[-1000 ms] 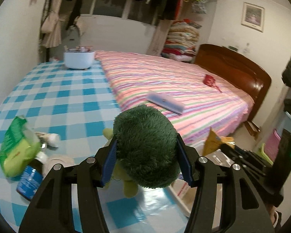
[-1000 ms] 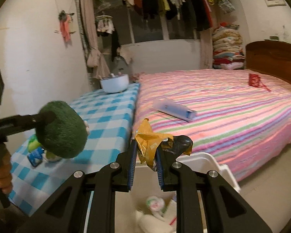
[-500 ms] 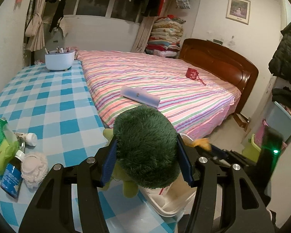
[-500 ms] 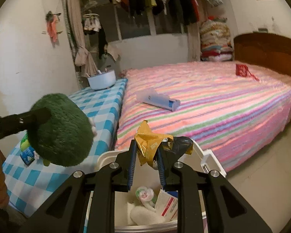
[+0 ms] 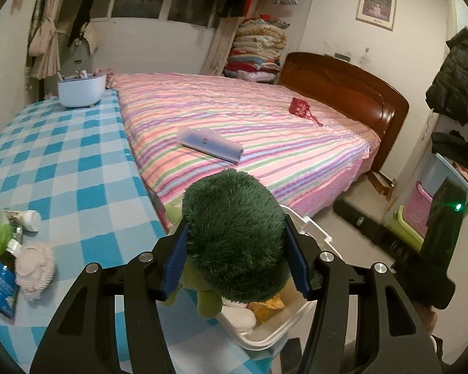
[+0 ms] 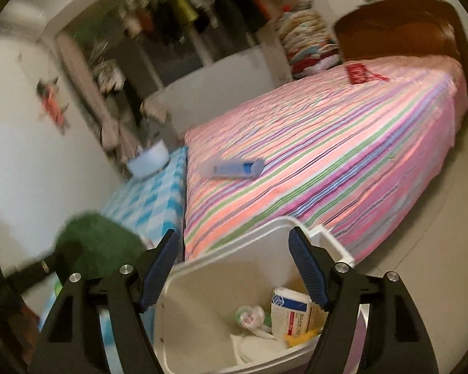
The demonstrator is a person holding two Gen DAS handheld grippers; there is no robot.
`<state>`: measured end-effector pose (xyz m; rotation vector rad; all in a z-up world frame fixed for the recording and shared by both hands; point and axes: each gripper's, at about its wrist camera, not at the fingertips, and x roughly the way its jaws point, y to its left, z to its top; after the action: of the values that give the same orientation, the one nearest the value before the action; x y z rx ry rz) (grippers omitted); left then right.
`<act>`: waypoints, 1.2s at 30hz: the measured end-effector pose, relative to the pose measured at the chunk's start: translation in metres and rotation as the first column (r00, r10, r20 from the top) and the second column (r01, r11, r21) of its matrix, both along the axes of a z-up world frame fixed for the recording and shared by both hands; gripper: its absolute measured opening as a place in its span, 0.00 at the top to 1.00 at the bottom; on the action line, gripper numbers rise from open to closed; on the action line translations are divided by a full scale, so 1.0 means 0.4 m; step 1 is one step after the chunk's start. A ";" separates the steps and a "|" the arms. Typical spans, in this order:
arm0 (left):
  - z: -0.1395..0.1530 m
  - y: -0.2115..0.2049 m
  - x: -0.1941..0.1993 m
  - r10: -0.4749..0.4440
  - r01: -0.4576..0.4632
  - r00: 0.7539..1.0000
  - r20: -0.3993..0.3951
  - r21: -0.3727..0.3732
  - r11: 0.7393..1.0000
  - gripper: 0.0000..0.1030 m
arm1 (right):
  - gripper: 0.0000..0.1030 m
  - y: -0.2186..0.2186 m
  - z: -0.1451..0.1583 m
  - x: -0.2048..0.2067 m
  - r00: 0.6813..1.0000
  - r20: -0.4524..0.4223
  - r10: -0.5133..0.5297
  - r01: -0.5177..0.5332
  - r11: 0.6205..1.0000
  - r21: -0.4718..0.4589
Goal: Collect trash
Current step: 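Open both grippers to drop the plush toy and wrapper into the bin, then move both tools back over the green bag, bottle and doily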
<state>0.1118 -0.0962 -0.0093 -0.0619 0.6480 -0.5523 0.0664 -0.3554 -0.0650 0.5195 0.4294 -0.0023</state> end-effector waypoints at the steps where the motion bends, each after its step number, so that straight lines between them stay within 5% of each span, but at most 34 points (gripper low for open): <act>1: -0.005 -0.012 0.002 -0.010 0.010 1.000 -0.007 0.001 1.000 0.46 | 0.31 -0.011 0.005 -0.011 0.999 0.021 -0.031 0.030 1.000 0.008; 7: -0.045 -0.095 0.013 -0.086 0.087 0.995 -0.051 0.022 0.996 0.40 | 0.31 -0.051 0.010 -0.034 0.992 0.064 -0.108 0.106 0.993 0.044; 11: -0.057 -0.134 0.009 -0.114 0.115 0.993 -0.034 0.060 0.992 0.18 | 0.31 -0.071 0.009 -0.039 0.988 0.069 -0.137 0.133 0.989 0.061; 14: -0.041 -0.137 0.001 -0.105 0.104 0.995 0.005 0.071 0.992 0.10 | 0.31 -0.080 0.011 -0.043 0.987 0.070 -0.144 0.140 0.988 0.060; 27: -0.005 -0.072 -0.046 -0.036 0.034 0.998 0.046 0.056 0.998 0.08 | 0.31 -0.083 0.004 -0.029 0.991 0.066 -0.117 0.112 0.990 0.083; 36: 0.007 0.059 -0.178 0.042 -0.042 0.999 0.030 0.000 0.999 0.07 | 0.31 -0.048 0.016 -0.029 0.993 0.091 -0.077 0.076 0.997 0.014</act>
<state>0.0406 -0.0728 -0.0064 -0.0661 0.6168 -0.5120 0.0546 -0.3745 -0.0585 0.5443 0.3196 -0.0497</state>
